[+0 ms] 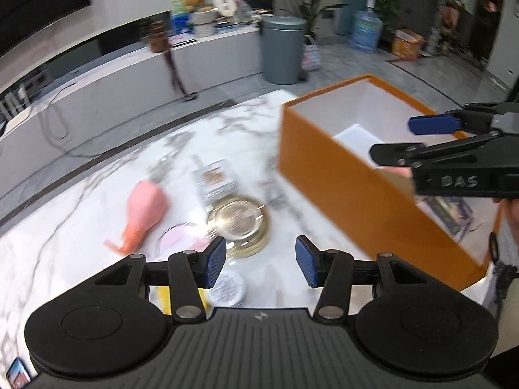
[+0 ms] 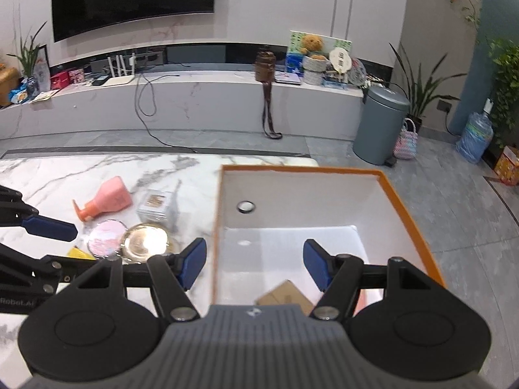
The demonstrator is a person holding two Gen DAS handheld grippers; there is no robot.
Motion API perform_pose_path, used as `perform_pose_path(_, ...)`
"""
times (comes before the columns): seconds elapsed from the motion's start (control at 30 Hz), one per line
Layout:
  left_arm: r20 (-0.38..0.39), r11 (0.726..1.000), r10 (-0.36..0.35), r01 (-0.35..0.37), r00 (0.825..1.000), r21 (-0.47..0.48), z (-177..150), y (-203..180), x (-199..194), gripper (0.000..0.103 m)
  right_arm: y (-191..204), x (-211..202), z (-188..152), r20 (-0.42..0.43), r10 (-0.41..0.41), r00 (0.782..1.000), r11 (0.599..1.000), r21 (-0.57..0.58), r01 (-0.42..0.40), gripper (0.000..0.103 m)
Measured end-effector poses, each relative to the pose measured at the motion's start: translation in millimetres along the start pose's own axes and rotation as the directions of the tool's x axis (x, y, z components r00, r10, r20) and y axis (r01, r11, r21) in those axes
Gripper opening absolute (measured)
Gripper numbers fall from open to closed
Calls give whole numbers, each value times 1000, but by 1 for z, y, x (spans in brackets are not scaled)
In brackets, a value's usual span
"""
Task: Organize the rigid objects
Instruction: 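Open both tools and withdraw them from the orange box toward the table, then grasp the yellow tape measure with the left tool while the right tool grasps the gold jar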
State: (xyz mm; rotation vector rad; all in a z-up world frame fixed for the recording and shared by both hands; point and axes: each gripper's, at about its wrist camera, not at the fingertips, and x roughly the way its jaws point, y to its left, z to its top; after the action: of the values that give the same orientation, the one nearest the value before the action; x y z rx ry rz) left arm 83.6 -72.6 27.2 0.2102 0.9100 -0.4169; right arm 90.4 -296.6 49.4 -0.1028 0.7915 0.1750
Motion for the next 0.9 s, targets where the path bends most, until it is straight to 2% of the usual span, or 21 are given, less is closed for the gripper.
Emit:
perform_pose_path(0.4,-19,993,86,-87,996,-81,-39,63,-10,63,57,13,8,-3,55,998,996,-75,-55,67)
perform_pose_path(0.5,-24,992,111,-112,994,-57,-45,66,-8,63,72,19,8,-6,62,998,994,-92,-63,69)
perform_pose_path(0.9,-93,995,97,-96,991,18,-62,71,14,67,129,52,-6,-74,89,993,976,-193,-102,71)
